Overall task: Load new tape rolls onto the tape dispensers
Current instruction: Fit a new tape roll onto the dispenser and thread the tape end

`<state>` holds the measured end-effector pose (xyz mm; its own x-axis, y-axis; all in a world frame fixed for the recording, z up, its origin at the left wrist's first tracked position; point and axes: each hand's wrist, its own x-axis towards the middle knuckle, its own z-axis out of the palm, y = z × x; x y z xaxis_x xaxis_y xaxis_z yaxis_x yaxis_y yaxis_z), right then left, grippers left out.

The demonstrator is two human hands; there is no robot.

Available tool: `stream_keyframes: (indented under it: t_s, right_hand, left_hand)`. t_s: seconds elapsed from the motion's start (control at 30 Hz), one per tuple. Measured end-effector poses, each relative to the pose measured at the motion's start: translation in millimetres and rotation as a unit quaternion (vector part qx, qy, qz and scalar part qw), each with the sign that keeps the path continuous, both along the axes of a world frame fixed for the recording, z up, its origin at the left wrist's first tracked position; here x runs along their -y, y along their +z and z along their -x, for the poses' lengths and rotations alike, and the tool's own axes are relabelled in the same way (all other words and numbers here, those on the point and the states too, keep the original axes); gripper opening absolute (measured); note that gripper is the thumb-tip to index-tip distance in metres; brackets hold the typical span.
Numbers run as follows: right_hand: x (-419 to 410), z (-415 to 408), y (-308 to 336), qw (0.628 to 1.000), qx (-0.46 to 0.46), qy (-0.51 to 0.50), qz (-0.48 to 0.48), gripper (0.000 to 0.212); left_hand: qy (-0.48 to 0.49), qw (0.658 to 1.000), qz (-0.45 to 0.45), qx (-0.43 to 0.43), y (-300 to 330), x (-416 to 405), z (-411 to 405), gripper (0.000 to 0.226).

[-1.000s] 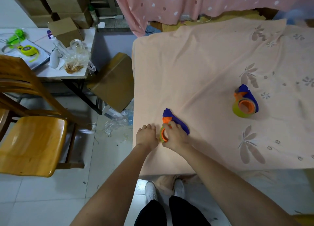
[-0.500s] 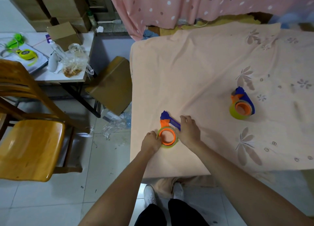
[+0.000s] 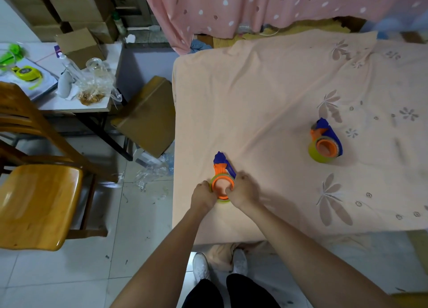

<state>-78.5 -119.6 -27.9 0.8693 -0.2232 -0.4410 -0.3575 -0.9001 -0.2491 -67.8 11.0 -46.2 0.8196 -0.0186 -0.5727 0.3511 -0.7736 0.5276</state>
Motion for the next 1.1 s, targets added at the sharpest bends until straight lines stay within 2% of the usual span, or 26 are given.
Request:
stream_keyframes:
  t_s: [0.13,0.27,0.43,0.53,0.63,0.7,0.77,0.83,0.87,0.93,1.0,1.03,1.1]
  right_hand:
    - [-6,-3,0,0.999,-0.007,-0.005,0.036,0.065]
    - [-7,-9,-1,0.999,-0.012,-0.005,0.052,0.051]
    - [9,-11,-3,0.997,0.014,-0.056,0.052,0.041]
    - [27,-8,7,0.997,0.037,-0.069,0.024,0.041]
    - [47,-5,22,0.99,0.069,-0.114,-0.051,0.042]
    - [52,-8,31,0.987,0.065,-0.124,-0.083,0.048]
    - [53,-10,45,0.975,0.055,-0.153,-0.149,0.048]
    - [50,-10,61,0.956,0.048,-0.176,-0.232,0.037]
    - [48,-10,67,0.945,0.048,-0.181,-0.267,0.033]
    - [43,-11,70,0.919,0.043,-0.192,-0.342,0.034]
    - [37,-13,67,0.894,0.041,-0.191,-0.404,0.043]
    - [32,-12,74,0.882,0.04,-0.184,-0.432,0.042]
    - [25,-7,97,0.862,0.039,-0.165,-0.478,0.02]
  left_hand:
    - [0.006,1.0,0.0,-0.003,1,2,0,0.032]
    - [0.0,1.0,-0.007,0.004,1,5,-1,0.028]
    - [0.009,0.999,0.028,0.037,8,20,7,0.023]
    - [0.013,0.997,0.058,0.057,16,30,11,0.024]
    - [0.018,0.992,0.1,0.078,27,36,9,0.025]
    - [0.062,0.983,0.151,0.081,36,36,8,0.028]
    - [0.144,0.963,0.219,0.062,46,33,4,0.033]
    - [0.182,0.937,0.297,0.009,64,29,-3,0.027]
    - [0.181,0.923,0.339,-0.026,76,27,-6,0.023]
    - [0.158,0.886,0.431,-0.075,95,19,-13,0.033]
    - [0.137,0.831,0.529,-0.104,109,12,-18,0.045]
    - [0.131,0.803,0.569,-0.121,117,10,-19,0.043]
    - [0.125,0.78,0.598,-0.134,129,8,-17,0.031]
